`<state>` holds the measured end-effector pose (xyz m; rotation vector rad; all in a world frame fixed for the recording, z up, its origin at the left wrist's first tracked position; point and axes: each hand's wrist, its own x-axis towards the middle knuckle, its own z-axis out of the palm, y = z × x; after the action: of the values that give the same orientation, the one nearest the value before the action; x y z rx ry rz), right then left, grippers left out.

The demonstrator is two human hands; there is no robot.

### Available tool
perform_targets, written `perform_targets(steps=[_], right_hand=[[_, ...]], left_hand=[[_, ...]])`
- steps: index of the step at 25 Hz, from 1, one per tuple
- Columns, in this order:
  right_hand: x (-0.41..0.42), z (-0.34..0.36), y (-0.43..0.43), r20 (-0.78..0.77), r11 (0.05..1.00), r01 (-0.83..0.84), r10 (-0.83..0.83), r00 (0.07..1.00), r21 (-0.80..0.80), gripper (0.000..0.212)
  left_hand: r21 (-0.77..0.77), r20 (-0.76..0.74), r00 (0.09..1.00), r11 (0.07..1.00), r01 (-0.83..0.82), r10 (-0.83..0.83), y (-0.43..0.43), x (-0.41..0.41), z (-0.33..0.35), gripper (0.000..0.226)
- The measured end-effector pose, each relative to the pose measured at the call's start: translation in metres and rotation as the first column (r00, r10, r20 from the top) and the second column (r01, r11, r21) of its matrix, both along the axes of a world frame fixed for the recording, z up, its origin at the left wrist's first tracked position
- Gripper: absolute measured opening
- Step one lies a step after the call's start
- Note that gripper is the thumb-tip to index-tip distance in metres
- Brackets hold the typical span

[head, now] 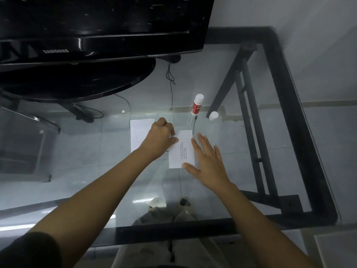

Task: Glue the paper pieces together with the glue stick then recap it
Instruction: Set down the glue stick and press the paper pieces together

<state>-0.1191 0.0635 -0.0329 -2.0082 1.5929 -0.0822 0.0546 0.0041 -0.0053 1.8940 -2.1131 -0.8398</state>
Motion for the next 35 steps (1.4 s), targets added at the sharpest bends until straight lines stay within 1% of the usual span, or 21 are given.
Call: perform_targets(steps=[2, 3, 5, 7, 9, 10, 11, 12, 13, 14, 16, 18, 20, 22, 23, 25, 27, 30, 33, 34, 35], right_hand=[[0.001, 0.0, 0.0, 0.027, 1.0, 0.025, -0.025, 0.999, -0.007, 0.083], [0.002, 0.0, 0.0, 0.054, 0.999, 0.044, -0.043, 0.998, -0.003, 0.084], [0.004, 0.002, -0.002, 0.125, 0.995, 0.095, -0.096, 0.987, 0.02, 0.086], [0.007, 0.005, 0.001, 0.194, 0.989, 0.144, -0.15, 0.97, 0.042, 0.079], [0.011, 0.01, 0.008, 0.329, 0.966, 0.245, -0.258, 0.908, 0.08, 0.059], [0.014, 0.013, 0.012, 0.432, 0.938, 0.32, -0.346, 0.833, 0.134, 0.045], [0.018, 0.018, 0.017, 0.527, 0.895, 0.393, -0.442, 0.726, 0.211, 0.033], [0.021, 0.022, 0.019, 0.596, 0.843, 0.455, -0.529, 0.604, 0.287, 0.023], [0.023, 0.025, 0.02, 0.632, 0.789, 0.51, -0.594, 0.497, 0.341, 0.017], [0.023, 0.029, 0.018, 0.647, 0.749, 0.557, -0.629, 0.43, 0.358, 0.015], [0.023, 0.035, 0.014, 0.676, 0.718, 0.619, -0.63, 0.383, 0.318, 0.019], [0.022, 0.039, 0.01, 0.718, 0.712, 0.66, -0.588, 0.372, 0.241, 0.021], [0.021, 0.041, 0.007, 0.756, 0.71, 0.697, -0.51, 0.41, 0.101, 0.019], [0.018, 0.039, 0.005, 0.771, 0.736, 0.669, -0.363, 0.524, -0.108, 0.02], [0.017, 0.037, 0.006, 0.75, 0.755, 0.617, -0.273, 0.603, -0.221, 0.021], [0.014, 0.032, 0.006, 0.667, 0.782, 0.488, -0.127, 0.734, -0.388, 0.025], [0.011, 0.027, 0.007, 0.584, 0.79, 0.393, -0.055, 0.81, -0.47, 0.029], [0.006, 0.021, 0.009, 0.467, 0.784, 0.292, -0.003, 0.884, -0.548, 0.037], [0.004, 0.016, 0.012, 0.364, 0.762, 0.192, 0.061, 0.929, -0.619, 0.045], [0.005, 0.015, 0.013, 0.339, 0.755, 0.164, 0.082, 0.937, -0.635, 0.047], [0.007, 0.014, 0.015, 0.317, 0.75, 0.14, 0.096, 0.944, -0.646, 0.048]], left_hand=[[0.002, -0.029, 1.0, 1.0, -0.002, 0.002, 0.003, -0.002, 0.001, 0.019], [0.012, -0.085, 0.996, 0.999, -0.03, 0.03, 0.006, -0.001, 0.003, 0.015], [0.111, -0.286, 0.941, 0.982, -0.155, 0.181, 0.009, 0.002, 0.006, 0.018], [0.311, -0.5, 0.782, 0.92, -0.239, 0.372, 0.011, 0.008, 0.011, 0.024], [0.471, -0.625, 0.596, 0.852, -0.228, 0.504, 0.011, 0.014, 0.014, 0.025], [0.505, -0.66, 0.526, 0.835, -0.217, 0.536, 0.01, 0.017, 0.015, 0.026], [0.513, -0.681, 0.487, 0.831, -0.216, 0.547, 0.009, 0.019, 0.017, 0.028], [0.502, -0.689, 0.482, 0.836, -0.221, 0.541, 0.008, 0.021, 0.018, 0.031], [0.472, -0.687, 0.509, 0.852, -0.228, 0.518, 0.008, 0.022, 0.018, 0.034], [0.424, -0.676, 0.557, 0.873, -0.241, 0.482, 0.009, 0.025, 0.017, 0.036], [0.264, -0.627, 0.668, 0.916, -0.3, 0.4, 0.014, 0.035, 0.015, 0.031], [0.022, -0.504, 0.808, 0.94, -0.342, 0.305, 0.021, 0.056, 0.012, 0.019], [-0.234, -0.236, 0.958, 0.947, -0.221, 0.165, 0.026, 0.082, 0.006, 0.016], [-0.316, -0.012, 0.998, 0.947, -0.063, 0.063, 0.033, 0.099, -0.003, 0.019], [-0.318, 0.029, 0.999, 0.948, -0.028, 0.039, 0.038, 0.102, -0.006, 0.02], [-0.331, 0.038, 0.999, 0.944, -0.001, 0.015, 0.045, 0.094, -0.012, 0.021], [-0.35, 0.017, 1.0, 0.937, 0.014, -0.009, 0.047, 0.077, -0.015, 0.022], [-0.337, -0.031, 0.999, 0.941, 0.03, -0.042, 0.047, 0.049, -0.017, 0.022], [-0.339, -0.058, 0.997, 0.94, 0.025, -0.047, 0.046, 0.033, -0.016, 0.023], [-0.337, -0.087, 0.996, 0.941, -0.025, -0.005, 0.046, 0.03, -0.014, 0.022], [-0.316, -0.164, 0.983, 0.94, -0.131, 0.082, 0.046, 0.027, -0.012, 0.021]])
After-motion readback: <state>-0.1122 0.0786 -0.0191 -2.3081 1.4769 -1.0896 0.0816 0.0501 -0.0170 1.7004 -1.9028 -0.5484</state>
